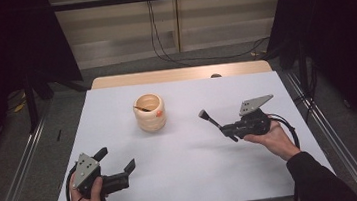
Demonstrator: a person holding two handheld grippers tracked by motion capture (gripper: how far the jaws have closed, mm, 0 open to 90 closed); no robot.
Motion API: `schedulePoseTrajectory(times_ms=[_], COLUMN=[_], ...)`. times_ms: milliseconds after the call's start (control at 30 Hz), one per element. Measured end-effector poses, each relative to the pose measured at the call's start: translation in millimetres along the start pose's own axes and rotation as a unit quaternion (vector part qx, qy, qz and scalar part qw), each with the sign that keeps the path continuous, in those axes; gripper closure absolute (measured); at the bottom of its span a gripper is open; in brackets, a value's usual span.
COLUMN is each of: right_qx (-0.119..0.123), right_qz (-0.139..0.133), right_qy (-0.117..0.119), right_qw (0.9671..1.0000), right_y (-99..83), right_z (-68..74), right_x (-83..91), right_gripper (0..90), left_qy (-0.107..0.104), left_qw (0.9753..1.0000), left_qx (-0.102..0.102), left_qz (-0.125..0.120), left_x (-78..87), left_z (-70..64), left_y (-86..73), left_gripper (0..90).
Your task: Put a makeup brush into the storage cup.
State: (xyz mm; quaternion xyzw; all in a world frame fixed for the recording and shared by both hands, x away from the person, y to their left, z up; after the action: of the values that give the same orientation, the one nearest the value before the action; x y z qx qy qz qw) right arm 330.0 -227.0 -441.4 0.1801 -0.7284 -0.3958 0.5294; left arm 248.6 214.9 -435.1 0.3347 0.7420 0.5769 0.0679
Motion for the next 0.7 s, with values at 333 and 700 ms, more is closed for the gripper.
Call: schedulePoseTrajectory(times_ms=[333, 700], right_qx=[-0.019, -0.041], right_qz=[-0.047, -0.134], right_qy=[-0.037, -0.054], right_qw=[0.9980, 0.9887], right_y=[-4.3, -6.4], right_z=[4.3, 9.3], right_x=[15.3, 27.8], right_gripper=[79.3, 79.3], left_qy=[0.003, 0.001], left_qw=[1.0000, 0.9999], left_qx=[0.003, 0.008], left_qz=[-0.004, -0.010], left_x=[0.9, 1.8], left_z=[0.0, 0.5], left_y=[0.6, 1.9], left_gripper=[1.5, 1.5])
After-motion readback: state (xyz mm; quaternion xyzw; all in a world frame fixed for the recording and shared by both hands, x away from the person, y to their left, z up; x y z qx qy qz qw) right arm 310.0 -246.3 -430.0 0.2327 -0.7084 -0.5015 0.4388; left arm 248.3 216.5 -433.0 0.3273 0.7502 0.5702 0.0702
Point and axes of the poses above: each handheld gripper's, and its own axes: x roughly backward along the jaws, y roughly out of its top, z roughly to its left, the point moved 2 cm from there along -x, roughly forward along the jaws, and after that the axes turned 15 degrees about x, right-handed, at the moved point
